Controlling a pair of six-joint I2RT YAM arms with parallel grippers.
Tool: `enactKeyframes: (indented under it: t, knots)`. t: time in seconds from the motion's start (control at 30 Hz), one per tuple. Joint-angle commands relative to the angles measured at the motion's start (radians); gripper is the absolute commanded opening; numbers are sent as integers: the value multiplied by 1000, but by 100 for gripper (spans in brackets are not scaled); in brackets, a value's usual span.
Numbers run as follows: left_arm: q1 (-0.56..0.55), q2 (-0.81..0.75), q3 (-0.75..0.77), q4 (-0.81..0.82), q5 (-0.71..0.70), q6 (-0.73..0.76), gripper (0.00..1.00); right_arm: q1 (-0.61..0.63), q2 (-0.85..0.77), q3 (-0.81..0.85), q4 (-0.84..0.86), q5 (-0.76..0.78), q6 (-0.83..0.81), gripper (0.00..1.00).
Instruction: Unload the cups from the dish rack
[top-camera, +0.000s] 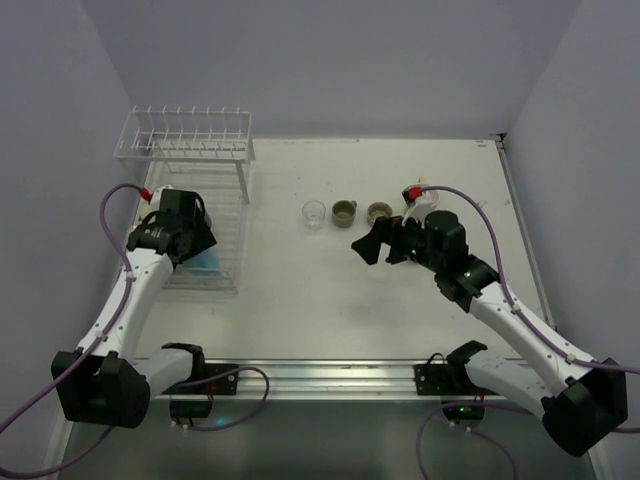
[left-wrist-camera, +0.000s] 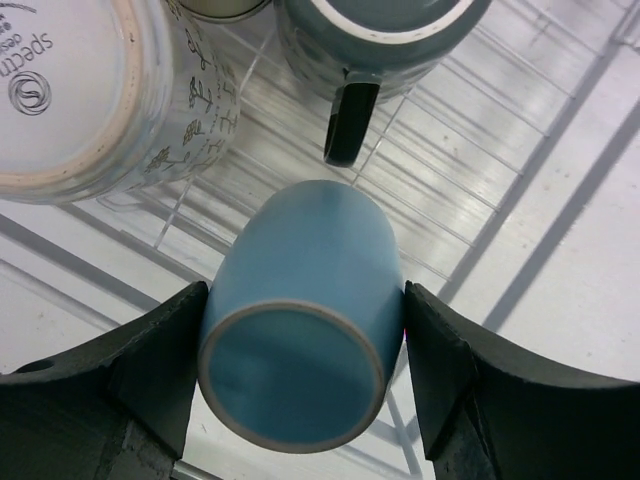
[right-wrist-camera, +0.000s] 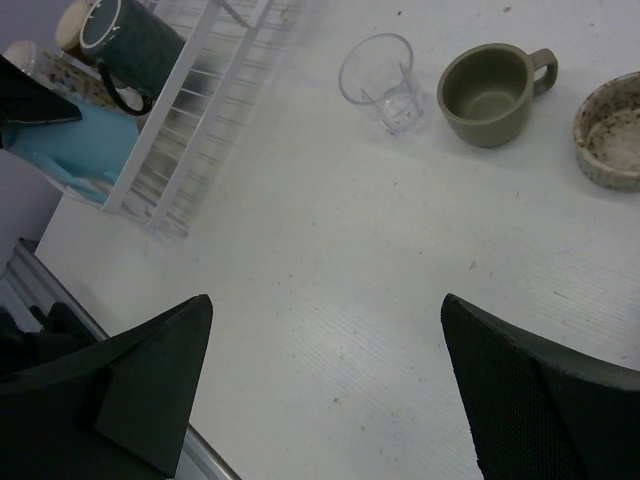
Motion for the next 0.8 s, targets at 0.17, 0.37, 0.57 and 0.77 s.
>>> enactKeyframes:
  t: [0.17, 0.37, 0.57, 0.77]
  knots:
    - [9, -109, 177, -72, 32, 68, 0, 50, 21, -3, 153, -69, 71, 99]
    - [9, -133, 237, -25, 100, 82, 0, 109, 50, -3, 265, -118, 190, 99]
    - [9, -175, 248, 61, 302, 88, 0, 203, 138, -1, 555, -167, 356, 99]
    - [9, -247, 93, 276, 631, 30, 0, 273, 265, -9, 795, -124, 545, 99]
